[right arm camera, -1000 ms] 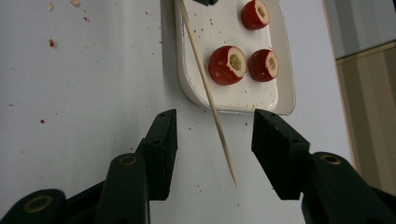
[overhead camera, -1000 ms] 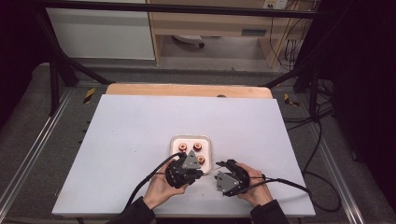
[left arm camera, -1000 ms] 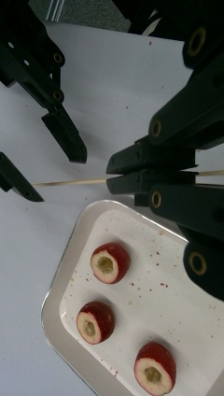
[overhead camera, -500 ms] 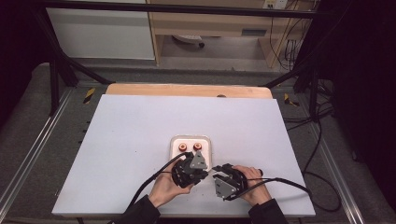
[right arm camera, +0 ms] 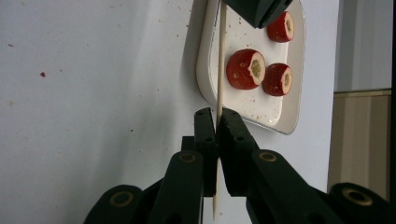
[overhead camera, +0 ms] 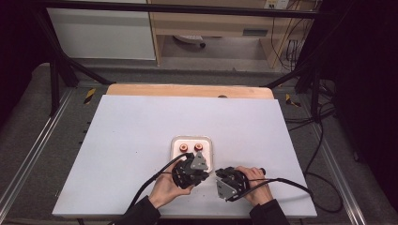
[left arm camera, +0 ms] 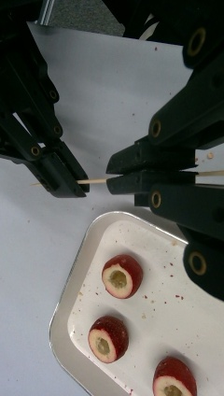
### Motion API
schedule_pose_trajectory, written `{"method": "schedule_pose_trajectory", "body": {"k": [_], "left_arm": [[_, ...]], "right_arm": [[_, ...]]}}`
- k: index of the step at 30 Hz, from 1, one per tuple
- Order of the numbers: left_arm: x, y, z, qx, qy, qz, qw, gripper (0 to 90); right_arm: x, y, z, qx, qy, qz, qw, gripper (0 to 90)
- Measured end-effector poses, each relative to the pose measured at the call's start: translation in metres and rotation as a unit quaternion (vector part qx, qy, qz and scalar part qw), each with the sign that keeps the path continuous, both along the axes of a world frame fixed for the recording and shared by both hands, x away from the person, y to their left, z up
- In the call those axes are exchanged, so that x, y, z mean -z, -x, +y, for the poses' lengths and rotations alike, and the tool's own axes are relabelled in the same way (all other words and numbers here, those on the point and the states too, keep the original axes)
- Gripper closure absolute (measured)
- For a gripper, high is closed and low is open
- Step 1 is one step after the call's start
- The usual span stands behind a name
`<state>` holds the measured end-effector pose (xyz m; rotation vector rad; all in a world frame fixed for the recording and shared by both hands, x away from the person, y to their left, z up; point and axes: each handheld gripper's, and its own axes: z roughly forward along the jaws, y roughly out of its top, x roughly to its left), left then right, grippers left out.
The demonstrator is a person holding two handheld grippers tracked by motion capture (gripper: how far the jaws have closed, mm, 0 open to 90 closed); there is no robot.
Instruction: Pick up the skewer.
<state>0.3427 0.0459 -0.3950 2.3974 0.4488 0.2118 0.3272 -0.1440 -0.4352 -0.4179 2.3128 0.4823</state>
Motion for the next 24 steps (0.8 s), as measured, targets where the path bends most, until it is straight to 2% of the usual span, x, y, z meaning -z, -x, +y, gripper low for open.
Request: {"method": "schedule_pose_trajectory", "body": {"k": [11, 14, 15, 16, 17, 20, 22, 23, 24], "left_arm": [[-0.001, -0.002, 0.001, -0.002, 0.0, 0.009, 1.0, 87.9], [-0.004, -0.004, 0.003, -0.003, -0.008, 0.019, 0.9998, 79.8], [-0.005, -0.006, 0.003, -0.003, -0.014, 0.027, 0.9995, 79.8], [-0.006, -0.007, 0.004, -0.006, -0.028, 0.032, 0.9991, 75.0], [-0.007, -0.009, 0.003, -0.008, -0.039, 0.034, 0.9986, 75.0], [-0.009, -0.013, 0.003, -0.012, -0.059, 0.053, 0.9968, 69.6], [-0.009, -0.019, -0.001, -0.013, -0.084, 0.072, 0.9938, 69.0], [-0.009, -0.019, -0.001, -0.013, -0.084, 0.072, 0.9938, 68.8], [-0.009, -0.02, -0.003, -0.013, -0.091, 0.076, 0.9928, 69.2]], "right_arm": [[-0.002, 0.001, 0.0, -0.005, 0.005, -0.016, 0.9999, 88.9], [-0.002, 0.001, -0.001, 0.0, 0.015, -0.025, 0.9996, 88.9], [-0.002, 0.001, -0.001, 0.0, 0.015, -0.025, 0.9996, 88.9], [-0.003, 0.0, -0.001, -0.003, 0.024, -0.033, 0.9992, 88.9], [-0.003, 0.0, -0.001, -0.003, 0.024, -0.033, 0.9992, 88.9], [-0.004, 0.0, 0.001, -0.001, 0.036, -0.042, 0.9985, 88.9], [-0.005, -0.001, 0.004, -0.009, 0.051, -0.054, 0.9972, 88.9], [-0.005, -0.001, 0.004, -0.009, 0.051, -0.054, 0.9972, 88.9], [-0.006, -0.001, 0.006, -0.011, 0.061, -0.062, 0.9962, 88.9]]}}
